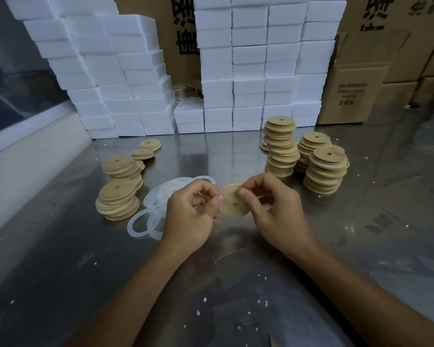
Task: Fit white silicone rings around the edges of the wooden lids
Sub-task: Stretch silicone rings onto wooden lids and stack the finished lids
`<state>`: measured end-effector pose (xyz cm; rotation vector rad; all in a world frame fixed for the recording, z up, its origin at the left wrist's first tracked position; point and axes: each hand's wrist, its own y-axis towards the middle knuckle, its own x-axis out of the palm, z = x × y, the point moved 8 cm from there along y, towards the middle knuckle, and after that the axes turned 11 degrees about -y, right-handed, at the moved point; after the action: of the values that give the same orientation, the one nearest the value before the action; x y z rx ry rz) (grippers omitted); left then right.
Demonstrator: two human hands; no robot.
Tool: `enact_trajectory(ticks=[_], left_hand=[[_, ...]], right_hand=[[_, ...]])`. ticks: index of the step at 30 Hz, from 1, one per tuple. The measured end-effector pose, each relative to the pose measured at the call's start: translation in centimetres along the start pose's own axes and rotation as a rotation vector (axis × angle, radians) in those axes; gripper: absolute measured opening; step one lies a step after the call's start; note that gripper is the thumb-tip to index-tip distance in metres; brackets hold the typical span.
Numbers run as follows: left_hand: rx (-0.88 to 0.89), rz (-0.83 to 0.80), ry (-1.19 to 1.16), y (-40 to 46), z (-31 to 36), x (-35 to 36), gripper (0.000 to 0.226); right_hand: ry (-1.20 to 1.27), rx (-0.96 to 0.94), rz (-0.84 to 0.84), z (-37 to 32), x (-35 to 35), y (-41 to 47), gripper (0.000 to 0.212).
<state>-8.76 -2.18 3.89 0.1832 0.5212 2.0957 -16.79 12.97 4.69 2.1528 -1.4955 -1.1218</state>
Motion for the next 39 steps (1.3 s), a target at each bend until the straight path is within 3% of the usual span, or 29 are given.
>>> enact_trajectory(ticks=[8,14,18,28,32,37,39], left_hand=[[-0.207,0.092,-0.221,-0.1,-1.0,-0.6,0.012],[-0.345,0.697,-0.614,-0.5,-2.8,-5.4,0.015],[-0.295,0.869,-0.692,-0.5,-2.6,-7.7,0.018],[-0.361,1.034,-0.725,-1.0,-3.2,-10.5,0.019],[-0.384,1.03,-0.695,-1.2,-3.7,-10.8,0.021],[-0.316,0.885,-0.442,-0.2,-3.0,-10.4,0.014],[-0.226,0.724,-0.154,0.5,-2.0,-9.7,0.01]], right_hand=[[0.092,0.196,-0.024,1.9,0.2,0.1,0.021],[0.071,0.268,-0.025,2.5,0.0,0.0,0.029],[0.053,0.277,-0.042,2.3,0.2,-0.1,0.027],[0.022,0.287,-0.062,2.0,0.3,-0.2,0.026],[0.035,0.294,-0.063,2.1,0.3,-0.2,0.026],[0.042,0.29,-0.029,2.2,0.0,-0.2,0.027],[0.001,0.262,0.019,2.2,-0.6,-0.1,0.025]])
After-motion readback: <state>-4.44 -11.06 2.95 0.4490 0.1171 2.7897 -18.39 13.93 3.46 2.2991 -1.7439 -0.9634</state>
